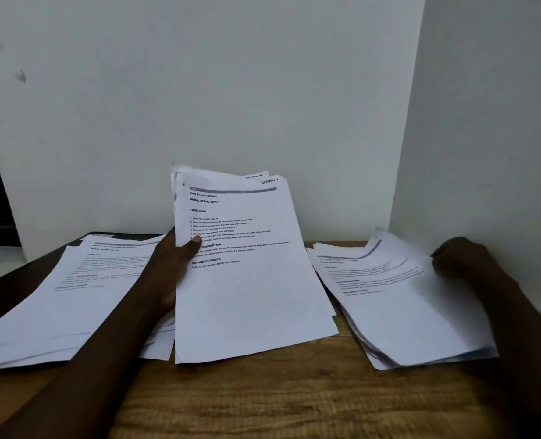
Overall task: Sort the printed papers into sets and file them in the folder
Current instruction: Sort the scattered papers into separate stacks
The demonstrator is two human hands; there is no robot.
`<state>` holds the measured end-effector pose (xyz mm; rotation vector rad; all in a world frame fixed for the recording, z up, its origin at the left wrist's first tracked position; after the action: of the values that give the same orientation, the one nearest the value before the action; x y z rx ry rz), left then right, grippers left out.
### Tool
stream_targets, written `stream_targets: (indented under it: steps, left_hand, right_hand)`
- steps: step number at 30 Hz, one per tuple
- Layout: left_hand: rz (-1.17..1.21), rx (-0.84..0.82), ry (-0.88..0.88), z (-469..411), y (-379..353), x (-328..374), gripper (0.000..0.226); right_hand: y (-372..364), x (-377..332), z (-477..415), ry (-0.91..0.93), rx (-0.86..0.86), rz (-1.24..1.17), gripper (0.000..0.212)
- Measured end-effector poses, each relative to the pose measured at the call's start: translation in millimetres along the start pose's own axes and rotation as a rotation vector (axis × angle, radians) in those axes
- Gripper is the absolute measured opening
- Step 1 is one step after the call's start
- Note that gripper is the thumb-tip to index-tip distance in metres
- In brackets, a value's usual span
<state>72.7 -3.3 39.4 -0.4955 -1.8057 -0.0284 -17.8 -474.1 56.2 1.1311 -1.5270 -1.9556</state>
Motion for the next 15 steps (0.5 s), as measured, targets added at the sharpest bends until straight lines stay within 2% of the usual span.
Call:
stream_targets:
  steps: [3,5,7,8,10,12,13,15]
  left_hand:
    - [0.015,-0.010,0.000,1.9,-2.1,1.1,0.035]
    - [0.040,-0.018,-0.003,3.5,-5.2,3.1,0.034]
    - [0.078,-0.039,0.002,4.7,-8.6,5.5,0.035]
    - [0.100,-0.053,0.006,5.1,-10.3,7.1,0.035]
    - [0.147,-0.077,0.019,6.0,-14.5,10.4,0.034]
    - [0.197,-0.095,0.043,5.9,-17.1,10.0,0.032]
    - [0.211,-0.104,0.062,6.4,-19.1,8.8,0.032]
    - [0.168,-0.120,0.090,7.2,-20.8,5.4,0.034]
  right_hand:
    - [-24.0,-9.4,6.4,0.005,-0.102,0.022,0.053]
    - [-22.1,-40.0,27.1,0.158,0.006,0.007,0.056]
    - [-20.9,-72.1,50.8,0.362,0.099,-0.322,0.055]
    - [-25.8,-89.3,64.3,0.436,0.032,-0.547,0.055]
    - [-46.6,-126.2,92.1,0.521,-0.309,-0.908,0.055]
    - [-66.5,-150.6,116.5,0.524,-0.667,-1.107,0.058]
    - [-70.4,-158.0,127.3,0.530,-0.791,-1.194,0.061]
    - [-72.2,-166.0,138.1,0.551,-0.936,-1.318,0.065]
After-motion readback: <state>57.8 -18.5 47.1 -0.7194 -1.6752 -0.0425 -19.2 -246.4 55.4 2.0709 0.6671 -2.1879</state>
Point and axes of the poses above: each hand's wrist, its own z-axis away from the middle knuckle, its own y-axis out of the back of the hand, x = y × z, the point moved 7 cm from there along -z, towards the middle knuckle, and after that the axes turned 10 degrees about -x, right-handed, at the moved point
